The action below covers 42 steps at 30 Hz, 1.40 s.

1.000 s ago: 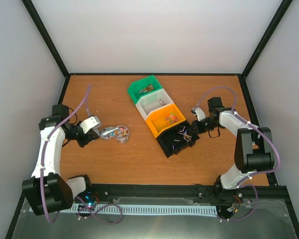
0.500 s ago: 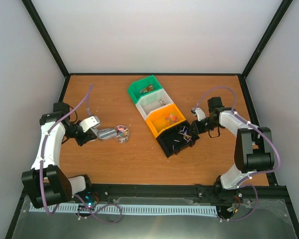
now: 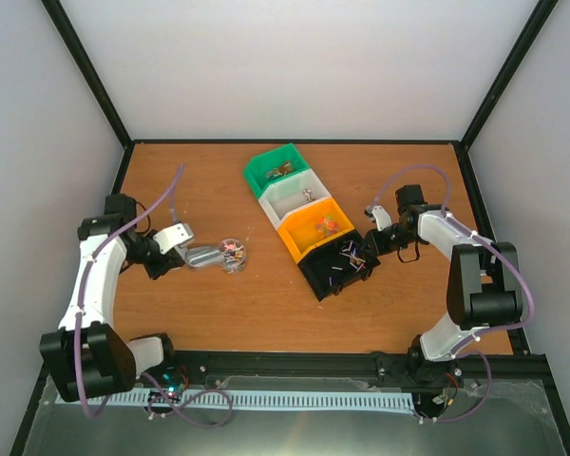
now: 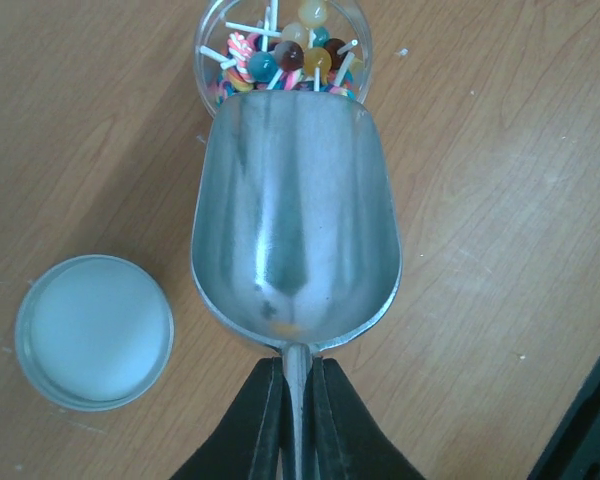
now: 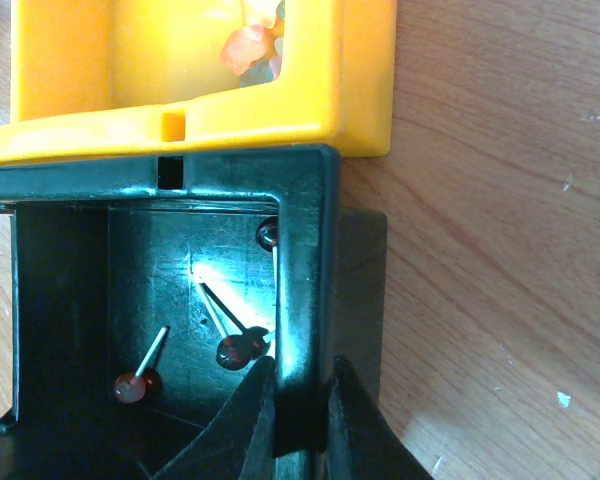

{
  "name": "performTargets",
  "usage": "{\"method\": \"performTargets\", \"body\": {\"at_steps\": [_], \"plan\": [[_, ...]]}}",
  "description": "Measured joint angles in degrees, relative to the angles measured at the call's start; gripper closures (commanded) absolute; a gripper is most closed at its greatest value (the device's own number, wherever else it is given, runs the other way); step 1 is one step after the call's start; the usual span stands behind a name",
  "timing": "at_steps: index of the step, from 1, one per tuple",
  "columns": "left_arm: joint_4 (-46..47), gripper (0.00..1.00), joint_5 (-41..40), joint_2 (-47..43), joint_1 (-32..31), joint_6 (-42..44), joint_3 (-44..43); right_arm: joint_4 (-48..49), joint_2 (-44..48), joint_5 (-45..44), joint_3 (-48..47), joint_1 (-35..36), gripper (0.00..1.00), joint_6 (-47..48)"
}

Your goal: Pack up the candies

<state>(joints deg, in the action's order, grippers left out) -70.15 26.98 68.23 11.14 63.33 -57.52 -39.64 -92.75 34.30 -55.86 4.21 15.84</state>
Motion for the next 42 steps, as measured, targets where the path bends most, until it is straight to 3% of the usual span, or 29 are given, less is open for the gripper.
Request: {"method": "performTargets", "body": {"at_steps": [15, 21, 27, 36, 42], "plan": [[2.5, 0.99, -4.5, -8.4, -2.1, 7.2, 0.0, -0.6, -0.3, -0.5, -0.6, 0.0, 0.97, 0.6], [2.9, 0.99, -5.8, -7.6, -3.3, 7.4, -1.0, -0.9, -0.4, -0.7, -0.9, 0.0, 0.96, 1.0], [5.4, 0.99, -4.4, 1.7, -2.4, -1.1, -7.6, -3.3, -2.5, -1.1, -3.5, -1.0, 0.94, 4.0], [20.2, 0.99, -1.5, 16.6, 1.7, -20.1, -9.1, -7.4, -4.9, -0.2, -6.3, -7.3, 0.91, 11.3], [30.5, 0.98, -2.3, 24.4, 2.3, -28.6, -9.1, -9.6, -7.1, -1.4, -9.6, -11.1, 0.84, 15.0]]}}
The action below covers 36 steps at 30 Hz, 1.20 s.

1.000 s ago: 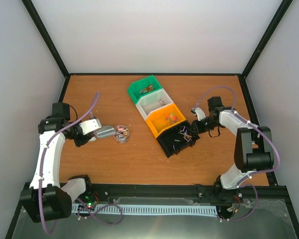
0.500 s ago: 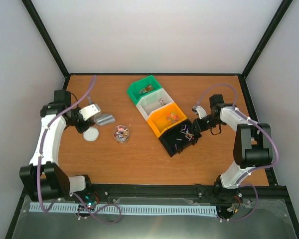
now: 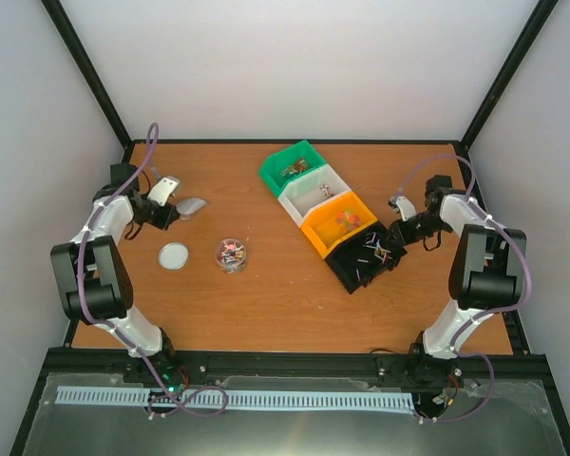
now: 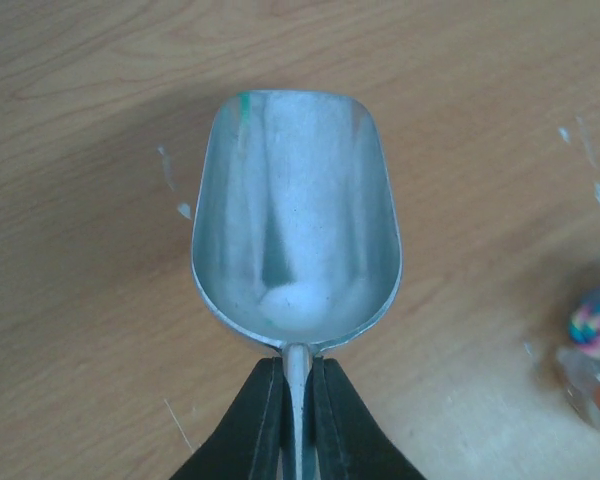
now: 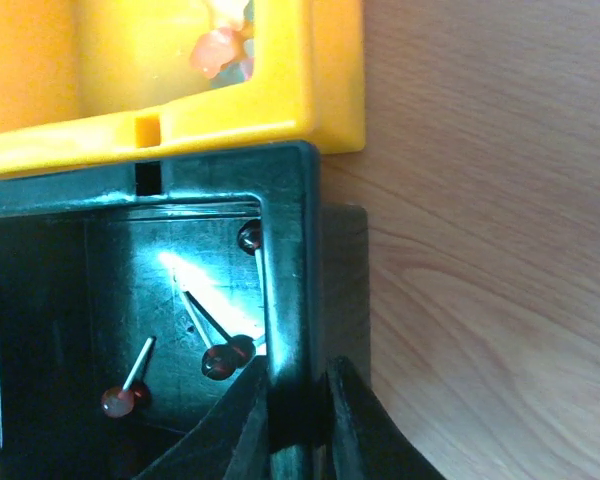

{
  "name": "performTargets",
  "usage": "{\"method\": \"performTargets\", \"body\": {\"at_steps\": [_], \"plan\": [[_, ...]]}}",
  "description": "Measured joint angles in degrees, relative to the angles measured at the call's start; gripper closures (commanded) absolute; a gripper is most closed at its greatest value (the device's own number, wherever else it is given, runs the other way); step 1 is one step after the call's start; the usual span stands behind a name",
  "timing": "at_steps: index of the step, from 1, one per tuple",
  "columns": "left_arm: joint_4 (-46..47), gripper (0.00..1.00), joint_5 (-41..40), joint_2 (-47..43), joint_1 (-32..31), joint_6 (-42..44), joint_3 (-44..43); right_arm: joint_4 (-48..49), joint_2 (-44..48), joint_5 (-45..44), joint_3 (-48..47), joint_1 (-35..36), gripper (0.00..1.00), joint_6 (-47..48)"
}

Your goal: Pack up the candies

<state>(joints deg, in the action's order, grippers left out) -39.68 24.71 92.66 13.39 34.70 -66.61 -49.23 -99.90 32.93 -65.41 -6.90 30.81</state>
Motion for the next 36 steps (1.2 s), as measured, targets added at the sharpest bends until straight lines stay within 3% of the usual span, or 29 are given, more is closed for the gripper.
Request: {"method": "performTargets", "body": {"at_steps": [3, 11, 17, 26, 36], "plan": [[3.7, 0.97, -0.3, 2.7, 0.0, -2.2, 0.0, -1.3, -0.8, -1.4, -1.9, -1.7, 0.73, 1.3], [8.4, 0.85, -0.9, 6.5, 0.0, -4.1, 1.2, -4.6, -0.6, -4.7, -6.8, -4.4, 0.32, 5.4], [8.2, 0.78, -0.7, 6.5, 0.0, -3.5, 2.3, -8.5, 1.8, -3.7, -10.4, -4.4, 0.09, 6.3], [3.6, 0.59, 2.6, 4.0, 0.0, -1.0, 2.4, -12.1, 6.6, 5.0, -16.9, -4.4, 0.03, 5.1], [-8.9, 0.52, 11.6, 1.6, -1.9, 6.6, 1.4, -10.8, 9.7, 14.3, -16.0, 0.4, 0.04, 0.4]]}}
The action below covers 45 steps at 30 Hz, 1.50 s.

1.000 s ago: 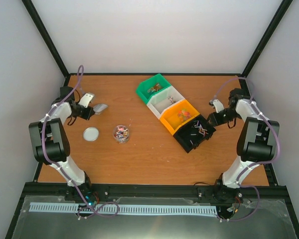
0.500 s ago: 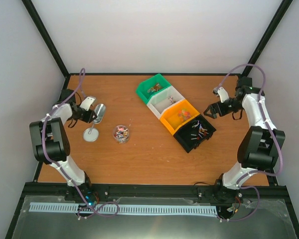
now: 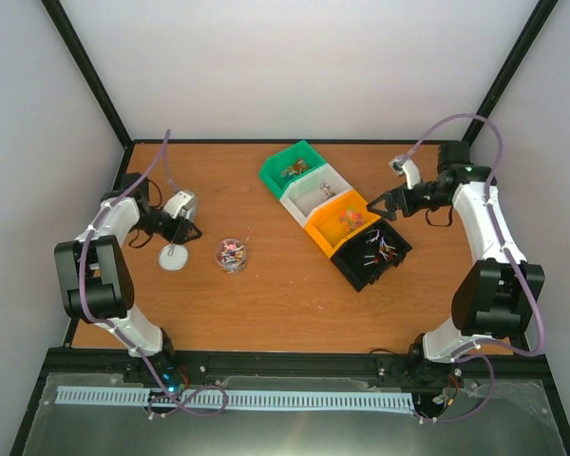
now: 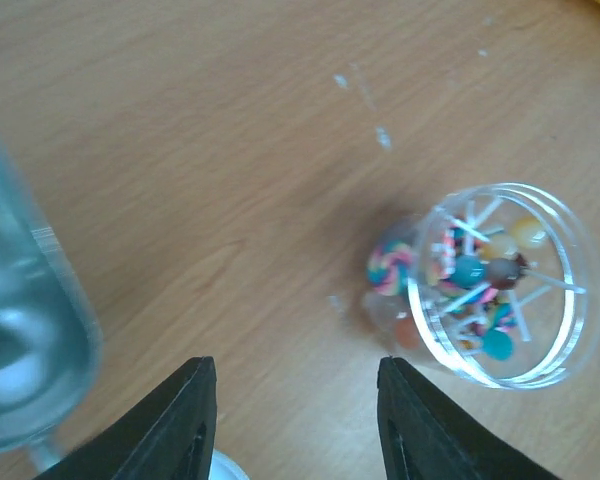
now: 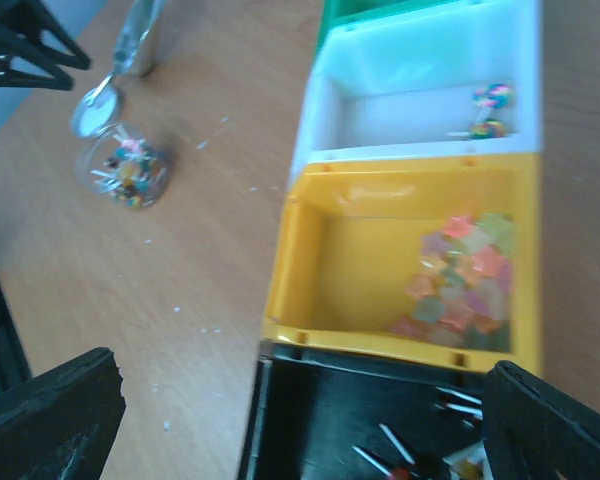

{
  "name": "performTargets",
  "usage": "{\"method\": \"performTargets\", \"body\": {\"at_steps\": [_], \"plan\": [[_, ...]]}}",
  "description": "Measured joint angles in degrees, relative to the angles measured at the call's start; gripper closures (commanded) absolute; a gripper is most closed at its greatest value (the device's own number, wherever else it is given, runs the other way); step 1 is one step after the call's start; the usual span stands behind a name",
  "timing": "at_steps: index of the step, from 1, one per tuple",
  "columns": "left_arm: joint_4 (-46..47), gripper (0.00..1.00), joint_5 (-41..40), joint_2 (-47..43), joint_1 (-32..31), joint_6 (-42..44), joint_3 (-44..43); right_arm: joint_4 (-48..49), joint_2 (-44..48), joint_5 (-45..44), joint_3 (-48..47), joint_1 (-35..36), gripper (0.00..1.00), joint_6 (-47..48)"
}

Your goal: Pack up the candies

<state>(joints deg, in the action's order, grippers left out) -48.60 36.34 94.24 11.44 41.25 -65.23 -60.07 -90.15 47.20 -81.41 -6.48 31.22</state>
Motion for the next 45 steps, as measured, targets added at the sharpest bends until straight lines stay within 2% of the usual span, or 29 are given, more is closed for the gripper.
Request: {"method": "performTargets", "body": {"at_steps": [5, 9, 12, 17, 19, 22, 25, 29, 31, 37, 41, 45], "plan": [[-1.5, 0.52, 3.1, 0.4, -4.6, 0.4, 1.4, 3.4, 1.4, 1.8, 4.4, 5.6, 0.04, -2.9], [-2.4, 0.55, 7.1, 2.5, -6.4, 0.4, 0.8, 5.7, 1.4, 2.9, 7.5, 6.9, 0.05, -4.6], [-2.6, 0.59, 8.1, 4.7, -8.0, 0.4, 0.7, 7.8, 1.4, 3.4, 9.6, 7.1, 0.05, -5.8], [-2.9, 0.73, 8.5, 5.9, -12.3, 0.5, 1.4, 10.2, 1.4, 4.3, 12.0, 7.2, 0.05, -6.9], [-2.9, 0.75, 8.7, 5.9, -13.9, 0.4, 2.5, 10.9, 1.4, 4.5, 12.8, 7.2, 0.05, -7.1], [-2.6, 0.75, 8.5, 5.6, -17.4, 0.2, 4.1, 11.4, 1.5, 4.7, 13.4, 7.2, 0.05, -7.3], [-2.2, 0.74, 8.7, 3.8, -23.4, -1.0, 6.5, 11.9, 1.4, 4.9, 13.4, 7.2, 0.05, -7.3], [-2.0, 0.64, 8.5, 0.7, -30.8, -2.7, 8.6, 12.3, 1.4, 5.2, 13.5, 7.2, 0.05, -7.3], [-2.2, 0.62, 8.0, -1.5, -32.8, -3.7, 9.1, 12.4, 1.5, 5.2, 13.8, 7.2, 0.05, -7.3], [-0.3, 0.62, -1.8, -12.0, -30.6, -6.2, 10.8, 12.8, 1.5, 5.1, 14.9, 7.2, 0.05, -7.2], [0.1, 0.62, -11.1, -17.3, -24.9, -6.2, 13.8, 13.3, 1.8, 5.1, 15.3, 7.2, 0.06, -7.2], [0.4, 0.62, -20.4, -18.1, -18.7, -5.0, 17.1, 13.4, 1.8, 5.1, 15.4, 7.2, 0.06, -7.1]]}}
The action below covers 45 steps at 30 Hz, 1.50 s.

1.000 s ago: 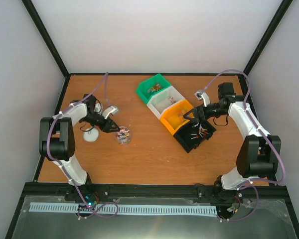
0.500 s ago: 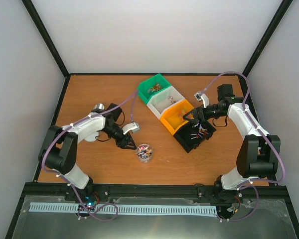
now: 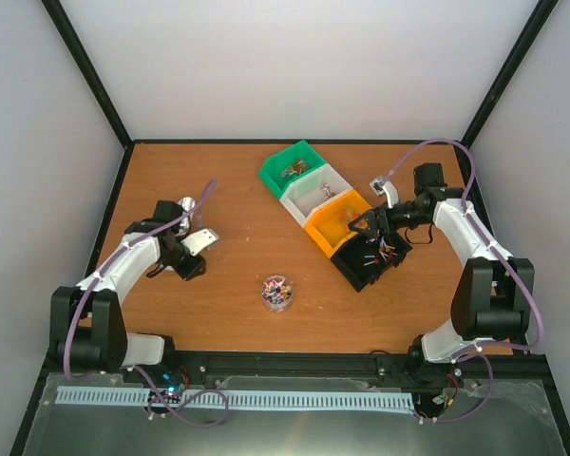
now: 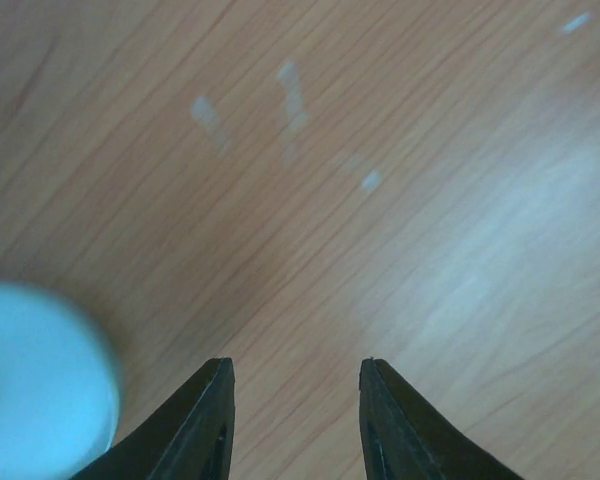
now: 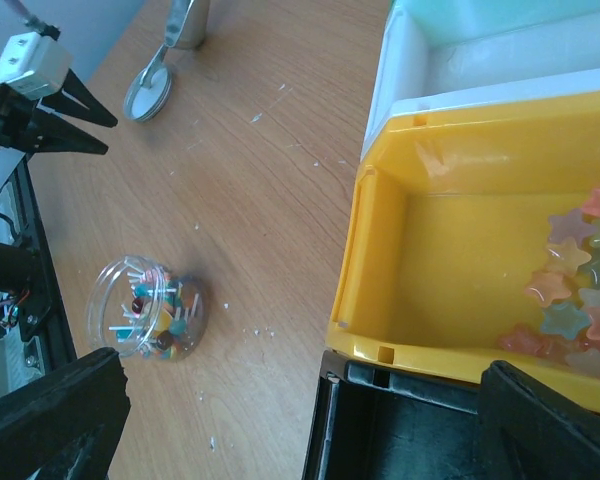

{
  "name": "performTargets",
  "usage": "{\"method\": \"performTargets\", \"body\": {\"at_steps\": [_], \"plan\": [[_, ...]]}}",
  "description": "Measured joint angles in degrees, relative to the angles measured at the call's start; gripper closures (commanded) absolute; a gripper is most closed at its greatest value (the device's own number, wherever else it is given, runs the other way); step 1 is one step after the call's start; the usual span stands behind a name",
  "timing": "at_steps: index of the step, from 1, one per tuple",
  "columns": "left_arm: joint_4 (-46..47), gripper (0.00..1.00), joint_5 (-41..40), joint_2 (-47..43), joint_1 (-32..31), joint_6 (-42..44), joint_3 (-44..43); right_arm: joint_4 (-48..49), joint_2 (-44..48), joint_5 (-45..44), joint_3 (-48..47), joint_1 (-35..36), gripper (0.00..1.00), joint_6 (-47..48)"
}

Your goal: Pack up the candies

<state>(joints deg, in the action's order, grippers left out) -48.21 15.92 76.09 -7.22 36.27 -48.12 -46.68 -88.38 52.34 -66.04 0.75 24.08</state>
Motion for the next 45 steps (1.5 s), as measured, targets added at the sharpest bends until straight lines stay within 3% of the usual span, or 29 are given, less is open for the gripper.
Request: {"method": "performTargets", "body": {"at_steps": [5, 17, 22, 25, 30, 37, 45], "plan": [[1.4, 0.63, -8.9, 0.4, 4.9, 2.0, 2.5, 0.0, 0.0, 0.2, 0.0, 0.0, 0.06, 0.2], [9.2, 0.65, -18.4, 6.3, 6.2, 6.7, 2.6, 0.0, 0.9, 0.5, 0.5, 0.0, 0.07, 0.5], [10.5, 0.73, -19.1, 9.9, 6.3, 8.1, 2.6, 0.0, 0.9, 0.7, 0.6, 0.0, 0.07, 0.5], [10.0, 0.84, -18.4, 10.8, 6.3, 9.6, 2.4, 0.0, 0.9, 0.7, 0.6, 0.0, 0.07, 0.5], [6.7, 0.99, -16.5, 10.7, 6.4, 12.3, 2.4, 0.0, 0.9, 0.7, 0.6, 0.0, 0.07, 0.5], [-1.8, 0.99, -13.4, 6.8, 6.5, 14.4, 2.4, 0.0, 0.9, 0.7, 0.6, 0.0, 0.08, 0.5], [-20.8, 0.99, -2.3, 3.0, 6.5, 18.9, -3.3, -0.1, 0.9, 1.3, 0.6, 0.0, 0.1, 0.5]]}}
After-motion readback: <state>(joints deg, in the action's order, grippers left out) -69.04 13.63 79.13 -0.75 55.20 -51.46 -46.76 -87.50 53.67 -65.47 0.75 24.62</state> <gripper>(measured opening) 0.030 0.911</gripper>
